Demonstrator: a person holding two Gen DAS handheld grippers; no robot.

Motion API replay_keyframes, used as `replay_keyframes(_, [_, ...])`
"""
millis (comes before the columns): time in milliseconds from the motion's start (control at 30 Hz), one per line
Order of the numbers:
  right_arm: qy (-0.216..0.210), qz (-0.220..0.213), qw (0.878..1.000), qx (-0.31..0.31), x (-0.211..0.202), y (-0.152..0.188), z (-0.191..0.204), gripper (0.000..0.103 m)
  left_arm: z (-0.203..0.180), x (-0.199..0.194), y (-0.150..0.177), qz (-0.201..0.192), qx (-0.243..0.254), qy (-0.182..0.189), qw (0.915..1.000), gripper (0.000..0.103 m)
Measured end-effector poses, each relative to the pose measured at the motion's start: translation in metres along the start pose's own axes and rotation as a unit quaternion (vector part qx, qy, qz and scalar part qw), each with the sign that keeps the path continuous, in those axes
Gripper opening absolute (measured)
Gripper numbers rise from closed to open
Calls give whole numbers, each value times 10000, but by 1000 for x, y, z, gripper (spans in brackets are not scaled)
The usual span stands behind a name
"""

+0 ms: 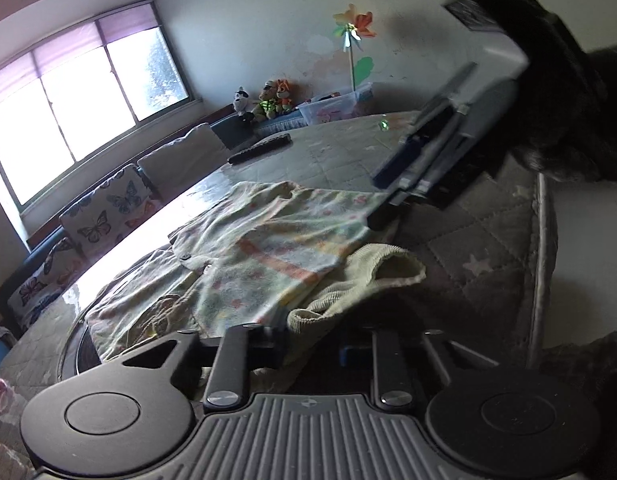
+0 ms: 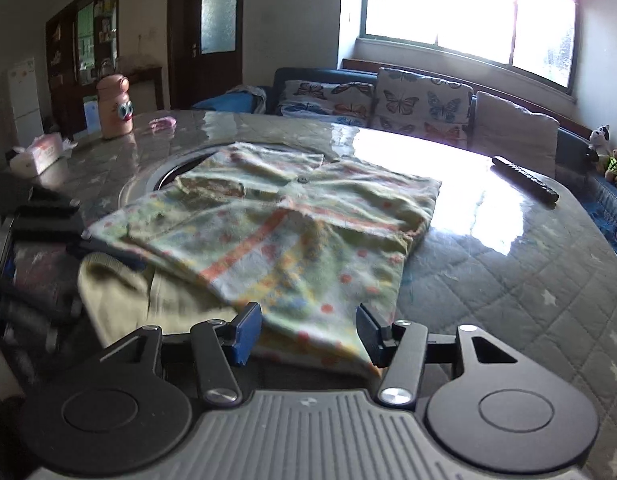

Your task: Fold clothes

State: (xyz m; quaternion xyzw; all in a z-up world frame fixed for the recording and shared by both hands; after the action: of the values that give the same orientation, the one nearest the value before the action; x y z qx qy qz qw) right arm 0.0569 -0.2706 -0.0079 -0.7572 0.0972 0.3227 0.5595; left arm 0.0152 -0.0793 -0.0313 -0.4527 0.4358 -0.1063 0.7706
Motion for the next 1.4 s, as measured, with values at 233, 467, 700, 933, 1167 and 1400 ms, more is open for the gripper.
replay_keyframes(233, [-142,-221,9975,-660,-6,4,21,57,34,-6,-21,-250,-643,15,9976,15])
replay_keyframes(467, [-305,-391,9949,-881,15,-9,40,50,49,-4,-28,-307,-905,53,9954,15])
replay_keyframes(700, [-568,-226,9965,-573,29,-25,41,21,42,-15,-12,-224,-926,-72,9954,35])
replay_keyframes(933, [-583,-287,9977,-174,28,-41,29,16,36,-27,17,144,-676,-626,9956,50])
replay_keyframes(1167, [-531,-370,9979,-80,27,-46,28,14,43,-17,31,418,-282,-1076,9929,45])
replay_keyframes(1400, [-501,-484,9976,9,21,-45,29,11,52,-29,35,299,-247,-1151,9926,10])
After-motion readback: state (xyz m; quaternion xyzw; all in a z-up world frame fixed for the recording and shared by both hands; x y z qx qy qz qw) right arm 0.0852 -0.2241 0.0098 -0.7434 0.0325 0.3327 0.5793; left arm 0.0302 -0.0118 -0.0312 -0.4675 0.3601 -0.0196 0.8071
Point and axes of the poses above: each gripper's, at about its wrist camera, not at the fingertips, and x roughly the way its jaws point, z to its left, y to its underside, the point moved 2 cm from there along x, roughly the way its jaws point, and after that the axes turned 12 degrees about y, right-handed, at the moved point
